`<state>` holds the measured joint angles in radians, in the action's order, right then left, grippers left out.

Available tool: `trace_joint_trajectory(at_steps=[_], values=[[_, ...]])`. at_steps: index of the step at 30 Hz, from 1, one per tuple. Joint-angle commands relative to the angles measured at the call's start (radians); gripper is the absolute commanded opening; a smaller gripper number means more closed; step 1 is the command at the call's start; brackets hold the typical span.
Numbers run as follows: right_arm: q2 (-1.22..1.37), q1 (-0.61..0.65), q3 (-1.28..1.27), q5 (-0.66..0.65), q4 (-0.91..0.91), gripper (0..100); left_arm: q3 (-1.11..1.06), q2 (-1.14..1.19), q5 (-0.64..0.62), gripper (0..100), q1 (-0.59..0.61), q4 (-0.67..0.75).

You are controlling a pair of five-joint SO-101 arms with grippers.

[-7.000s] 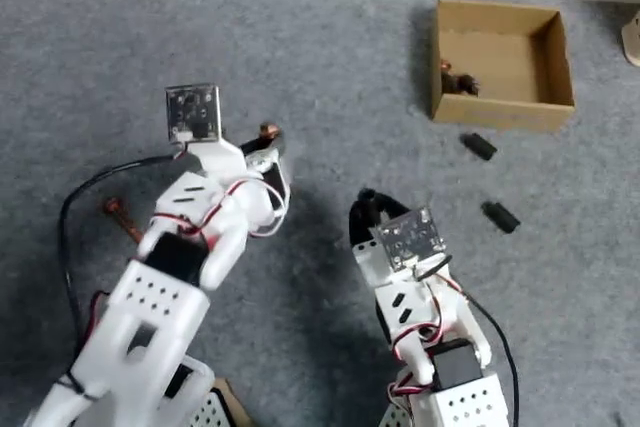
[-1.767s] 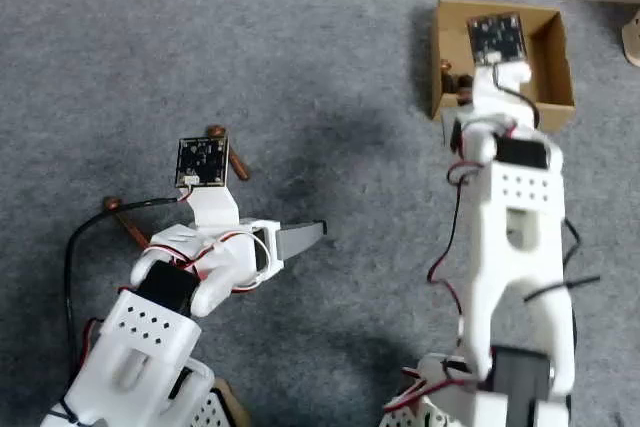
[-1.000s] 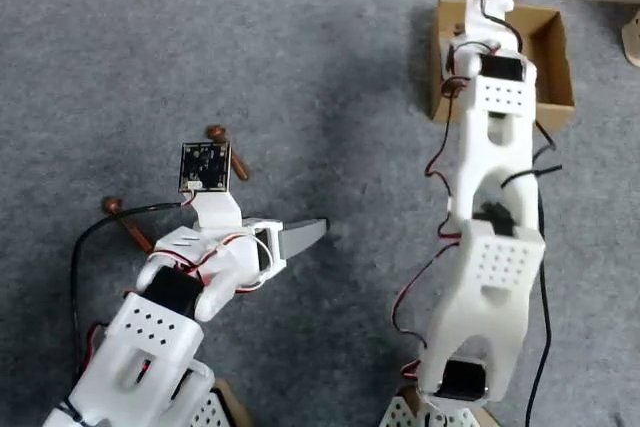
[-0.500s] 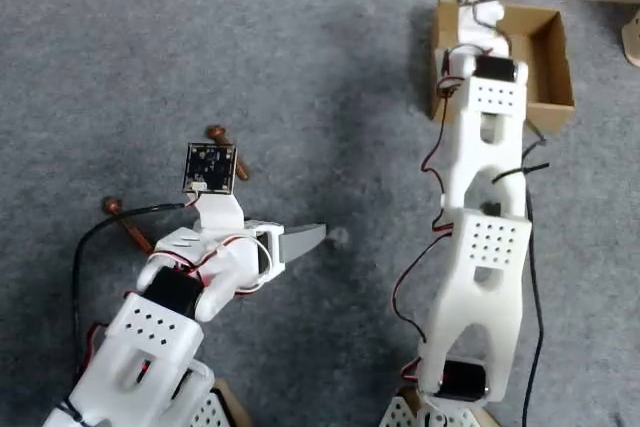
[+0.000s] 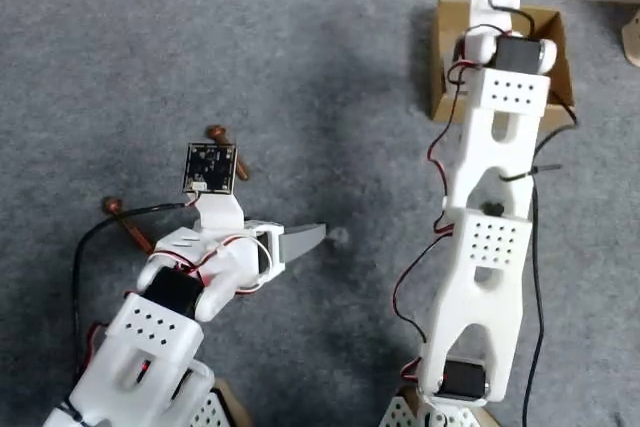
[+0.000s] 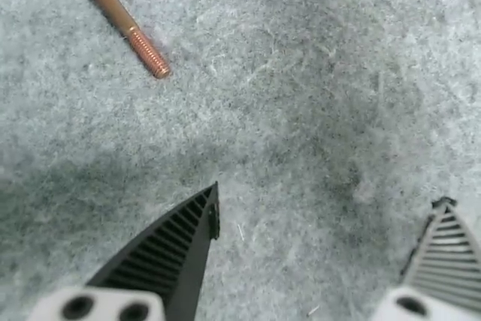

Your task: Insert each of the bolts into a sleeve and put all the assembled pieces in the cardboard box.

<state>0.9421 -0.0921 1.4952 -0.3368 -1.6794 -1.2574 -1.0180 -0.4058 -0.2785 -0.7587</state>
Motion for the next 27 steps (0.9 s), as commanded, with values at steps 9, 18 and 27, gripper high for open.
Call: trace_joint_trajectory(at_steps=[9, 18, 27], values=[[-0.183, -0.156, -0.303, -0.078, -0.085, 13.8, 0.004, -0.005, 0.003, 40, 0.012, 0.023], [-0.246, -0.162, -0.527, -0.416, -0.061, 13.8, 0.004, -0.005, 0.003, 40, 0.01, 0.023], [-0.243, -0.197, -0.538, -0.582, 0.179, 13.8, 0.004, -0.005, 0.003, 40, 0.008, 0.023]])
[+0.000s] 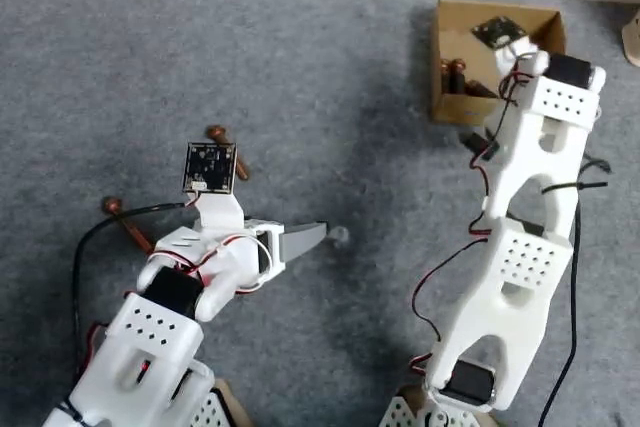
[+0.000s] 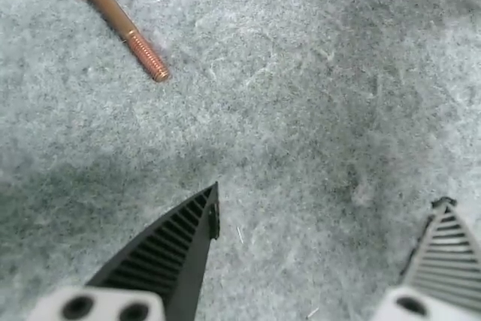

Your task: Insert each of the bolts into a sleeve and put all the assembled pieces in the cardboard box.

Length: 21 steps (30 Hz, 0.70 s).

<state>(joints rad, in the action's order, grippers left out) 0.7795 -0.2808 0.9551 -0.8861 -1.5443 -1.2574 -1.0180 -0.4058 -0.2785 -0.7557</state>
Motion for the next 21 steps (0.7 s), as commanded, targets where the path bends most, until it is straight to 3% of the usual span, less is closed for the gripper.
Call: trace_joint_trajectory(at_steps=[1, 11, 21], values=[[-0.079, -0.005, 0.001, -0.034, 0.045, 13.8, 0.004, -0.005, 0.003, 40, 0.008, 0.02], [0.156, 0.03, -0.01, -0.038, 0.127, 13.8, 0.002, -0.005, 0.003, 40, 0.008, 0.02], [0.329, 0.074, 0.226, -0.034, 0.159, 13.8, 0.002, -0.005, 0.008, 40, 0.01, 0.02]])
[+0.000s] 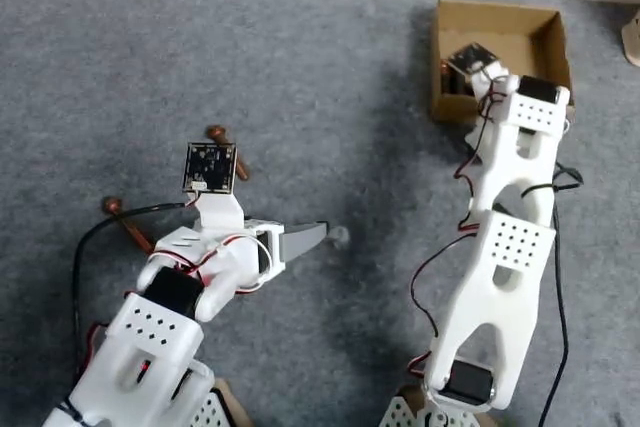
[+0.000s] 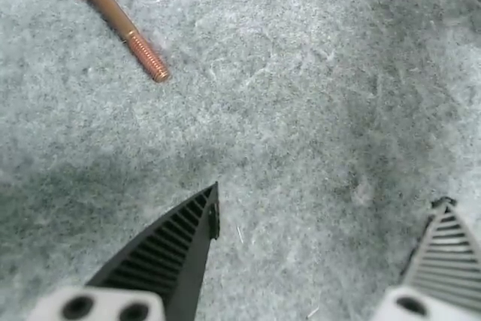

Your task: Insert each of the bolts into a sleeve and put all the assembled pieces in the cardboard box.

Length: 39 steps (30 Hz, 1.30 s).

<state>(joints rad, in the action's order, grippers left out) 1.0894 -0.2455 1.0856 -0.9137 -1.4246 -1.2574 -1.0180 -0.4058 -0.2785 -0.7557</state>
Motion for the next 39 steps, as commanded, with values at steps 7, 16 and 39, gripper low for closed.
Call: trace_joint_trajectory(at_steps=[7, 16, 39], values=[[0.128, 0.094, 0.179, -0.011, 0.036, 13.8, 0.004, -0.005, 0.008, 40, 0.01, 0.02], [0.16, 0.124, 0.208, 0.11, -0.102, 0.0, 0.016, -0.005, 0.0, 35, 0.028, 0.02], [0.127, 0.067, 0.631, 0.428, -0.343, 0.5, 0.524, 0.473, -0.092, 19, 0.302, -0.206]])
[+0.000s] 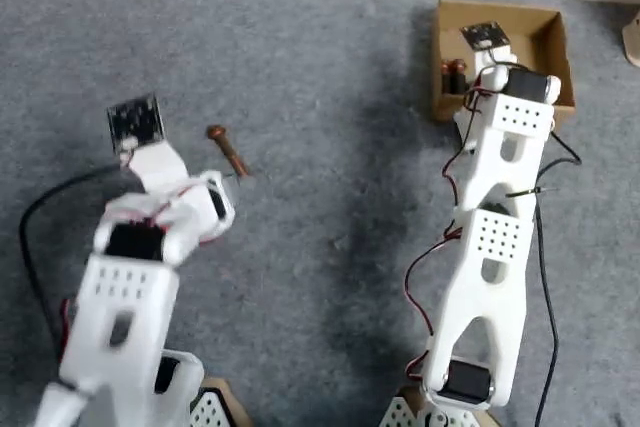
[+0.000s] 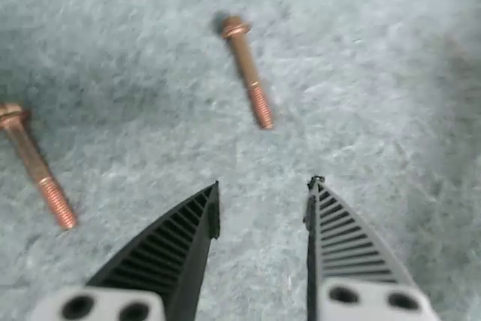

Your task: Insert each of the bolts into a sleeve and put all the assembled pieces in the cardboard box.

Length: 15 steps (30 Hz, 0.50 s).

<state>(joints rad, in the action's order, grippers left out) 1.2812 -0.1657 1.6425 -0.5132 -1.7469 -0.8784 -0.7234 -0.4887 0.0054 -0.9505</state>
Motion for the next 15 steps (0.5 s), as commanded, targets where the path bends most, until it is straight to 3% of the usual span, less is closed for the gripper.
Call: trace_joint_trajectory(at_steps=[1, 15], values=[[-0.077, -0.013, 0.073, 0.035, -0.021, 0.5, 0.179, 0.237, -0.011, 19, 0.018, -0.011], [-0.426, -0.035, -0.209, 0.061, -0.019, 0.5, 0.674, 0.78, -0.181, 19, 0.021, -0.012]])
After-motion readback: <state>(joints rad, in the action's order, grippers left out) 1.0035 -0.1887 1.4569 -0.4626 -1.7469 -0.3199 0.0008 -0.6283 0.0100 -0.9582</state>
